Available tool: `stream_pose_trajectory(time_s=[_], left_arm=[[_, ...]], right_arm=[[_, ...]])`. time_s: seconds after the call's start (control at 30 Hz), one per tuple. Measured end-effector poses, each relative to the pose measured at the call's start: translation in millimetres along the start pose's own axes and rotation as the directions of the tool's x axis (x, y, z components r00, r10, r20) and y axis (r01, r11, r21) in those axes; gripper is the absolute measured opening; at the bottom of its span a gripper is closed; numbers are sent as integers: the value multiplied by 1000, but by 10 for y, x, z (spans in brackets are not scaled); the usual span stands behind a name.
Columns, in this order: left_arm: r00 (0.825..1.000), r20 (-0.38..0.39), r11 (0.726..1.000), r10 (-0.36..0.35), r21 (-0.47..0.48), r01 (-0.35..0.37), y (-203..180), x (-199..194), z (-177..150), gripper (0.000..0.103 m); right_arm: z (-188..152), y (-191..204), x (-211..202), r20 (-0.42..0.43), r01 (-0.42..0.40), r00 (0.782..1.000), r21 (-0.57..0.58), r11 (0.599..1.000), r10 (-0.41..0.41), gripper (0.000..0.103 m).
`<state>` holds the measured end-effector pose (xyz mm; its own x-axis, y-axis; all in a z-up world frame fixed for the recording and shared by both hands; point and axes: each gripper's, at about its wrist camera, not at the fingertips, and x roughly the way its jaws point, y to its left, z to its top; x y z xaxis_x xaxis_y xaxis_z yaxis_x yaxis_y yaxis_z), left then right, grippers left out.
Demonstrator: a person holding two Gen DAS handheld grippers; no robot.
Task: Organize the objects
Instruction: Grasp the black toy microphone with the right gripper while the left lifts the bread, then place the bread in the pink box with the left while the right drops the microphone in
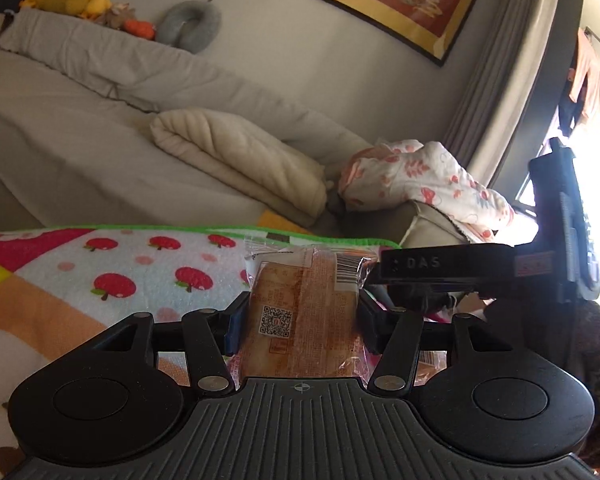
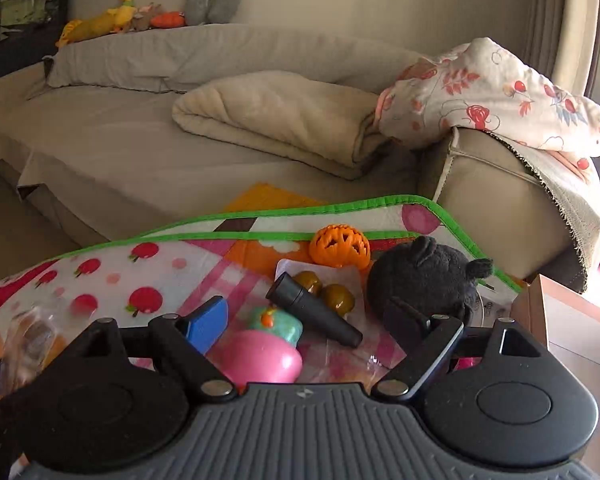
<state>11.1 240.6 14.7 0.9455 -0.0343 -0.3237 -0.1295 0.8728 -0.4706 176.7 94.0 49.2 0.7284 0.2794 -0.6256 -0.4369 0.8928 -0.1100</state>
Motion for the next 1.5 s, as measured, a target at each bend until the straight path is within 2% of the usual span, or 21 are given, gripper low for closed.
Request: stream_pose_trajectory(time_s=[0.07,0.17,0.23,0.3,0.43,0.57,0.7,0.8,0.87,1.0,1.1,1.2,1.3,1.43,1.5], left_arm=[[1000,-3,1000,-1,-1,1,17,-5,-15,59],[1000,-2,1000,-3,1,3,22,0,-28,59],[1000,1,1000,-4,-3,4,30,-2,-33,59],[1000,2,1000,-5,-10,5,43,-4,-33,59],[1000,4,1000,-6,-26,6,65,-1,-28,59],[1000,0,1000,-7,-24,7,56,7,-27,59],[1000,-1,1000,-3,-12,3,42,4,-27,59],[1000,-3,998,19,56,-19,-79,-7,-46,59],[999,-42,993,34,117,-29,-242,-34,-77,59],[986,-157,976,-45,203,77,-683,-205,-212,59],[962,-233,950,-143,239,199,-1159,-258,-245,59],[949,-229,913,-217,296,280,-1688,-215,-186,59],[938,-206,883,-277,330,333,-2274,17,-111,59],[933,-178,881,-312,314,354,-2824,515,-73,59],[933,-196,868,-301,350,353,-3015,797,-185,60]], right_arm=[[29,15,144,-4,13,1000,-2,1000,-13,84],[19,114,290,-13,39,999,-84,996,-40,71],[-7,230,356,-18,67,997,-166,984,-71,46],[-32,313,344,-15,84,996,-219,972,-89,31],[-37,281,29,53,112,993,-216,970,-103,23],[-63,61,-590,114,69,992,-142,987,-53,22],[-242,-183,-1302,150,27,989,-90,996,-13,22],[-509,-380,-1769,150,8,989,-59,998,1,22],[-721,-510,-2001,137,20,990,-31,999,-16,22],[-1212,-810,-2400,115,84,989,36,996,-88,22],[-1553,-985,-2632,127,128,982,68,989,-136,22],[-1808,-1155,-2786,143,136,978,113,984,-152,22],[-1984,-1305,-2881,164,139,972,163,977,-166,22],[-2104,-1475,-2906,178,140,967,219,966,-181,22],[-2148,-1543,-2899,182,141,965,240,960,-187,22]])
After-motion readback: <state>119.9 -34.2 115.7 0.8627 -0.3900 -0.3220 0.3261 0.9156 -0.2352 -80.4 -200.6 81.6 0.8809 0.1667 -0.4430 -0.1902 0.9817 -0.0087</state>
